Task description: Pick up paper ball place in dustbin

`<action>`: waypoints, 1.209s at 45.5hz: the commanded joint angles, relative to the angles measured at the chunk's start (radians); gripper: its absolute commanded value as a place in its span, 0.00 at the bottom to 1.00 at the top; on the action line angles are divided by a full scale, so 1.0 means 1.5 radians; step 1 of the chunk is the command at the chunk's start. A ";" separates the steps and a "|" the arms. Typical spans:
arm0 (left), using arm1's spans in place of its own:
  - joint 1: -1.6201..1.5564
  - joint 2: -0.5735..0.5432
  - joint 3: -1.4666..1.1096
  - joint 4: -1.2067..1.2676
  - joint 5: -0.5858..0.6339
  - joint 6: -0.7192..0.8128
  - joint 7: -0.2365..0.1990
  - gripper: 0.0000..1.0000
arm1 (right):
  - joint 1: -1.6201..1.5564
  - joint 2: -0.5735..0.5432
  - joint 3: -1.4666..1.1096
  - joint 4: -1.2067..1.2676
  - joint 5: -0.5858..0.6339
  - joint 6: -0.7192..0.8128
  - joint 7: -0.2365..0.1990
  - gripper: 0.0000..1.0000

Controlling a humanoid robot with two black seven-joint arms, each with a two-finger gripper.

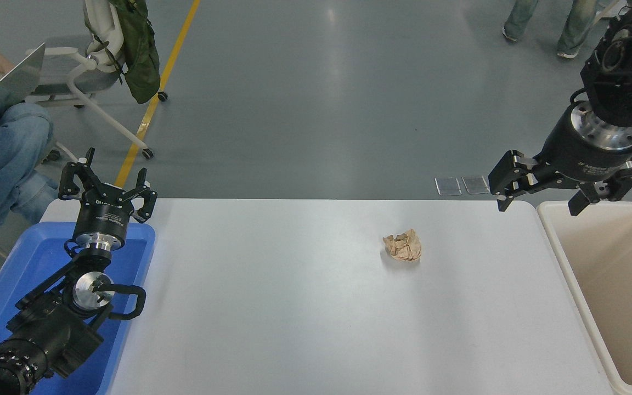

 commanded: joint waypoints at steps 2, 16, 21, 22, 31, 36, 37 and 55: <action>0.000 0.000 0.000 -0.001 0.000 0.000 0.000 0.99 | 0.006 -0.002 0.001 0.000 0.000 0.000 0.000 1.00; 0.000 0.000 0.000 -0.001 0.000 0.000 0.000 0.99 | 0.003 -0.008 0.004 -0.001 0.000 0.000 0.000 1.00; 0.000 0.000 0.000 -0.001 -0.001 0.000 0.000 0.99 | 0.000 -0.007 0.014 0.000 0.002 0.000 0.000 1.00; 0.000 0.000 0.000 0.000 0.000 0.000 0.000 0.99 | -0.001 -0.007 0.022 -0.001 0.003 0.000 0.000 1.00; 0.000 0.000 0.000 -0.001 -0.001 0.000 0.000 0.99 | -0.014 -0.012 0.041 -0.037 0.005 0.000 0.000 1.00; 0.000 0.000 0.000 -0.001 -0.001 0.000 0.000 0.99 | -0.022 -0.012 0.041 -0.037 0.006 0.000 0.000 1.00; 0.000 0.000 0.000 -0.001 0.000 0.000 0.000 0.99 | -0.023 -0.012 0.042 -0.036 0.006 0.000 0.000 1.00; 0.000 0.000 0.000 0.000 -0.001 0.000 0.000 0.99 | -0.062 -0.013 0.061 -0.036 0.006 -0.001 0.000 1.00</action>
